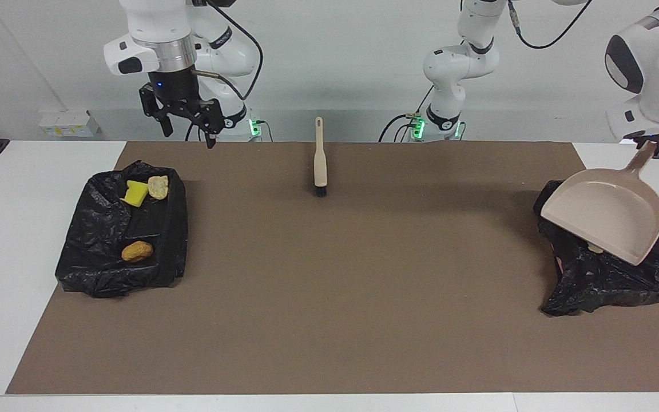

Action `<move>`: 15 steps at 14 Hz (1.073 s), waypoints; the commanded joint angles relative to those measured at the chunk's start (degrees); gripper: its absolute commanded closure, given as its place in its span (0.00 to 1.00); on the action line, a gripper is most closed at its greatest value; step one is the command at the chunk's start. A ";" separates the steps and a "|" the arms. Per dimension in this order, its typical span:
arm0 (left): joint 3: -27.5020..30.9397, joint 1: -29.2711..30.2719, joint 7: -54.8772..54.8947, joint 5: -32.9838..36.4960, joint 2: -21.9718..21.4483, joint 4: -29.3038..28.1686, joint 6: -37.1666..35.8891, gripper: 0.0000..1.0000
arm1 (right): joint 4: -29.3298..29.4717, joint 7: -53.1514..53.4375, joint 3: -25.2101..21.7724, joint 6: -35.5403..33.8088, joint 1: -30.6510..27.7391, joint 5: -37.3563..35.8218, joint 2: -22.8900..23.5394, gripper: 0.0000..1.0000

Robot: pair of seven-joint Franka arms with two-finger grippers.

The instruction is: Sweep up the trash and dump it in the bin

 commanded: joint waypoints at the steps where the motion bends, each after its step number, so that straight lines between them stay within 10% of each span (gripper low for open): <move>1: 0.05 -3.22 -7.98 -5.59 -1.96 -1.67 -2.12 1.00 | 0.51 -5.22 -2.24 -1.47 1.00 0.41 -0.47 0.00; 15: 0.05 -23.51 -56.33 -36.01 -3.10 -5.71 9.28 1.00 | -0.54 -8.67 -2.86 -3.93 0.30 3.48 -1.79 0.00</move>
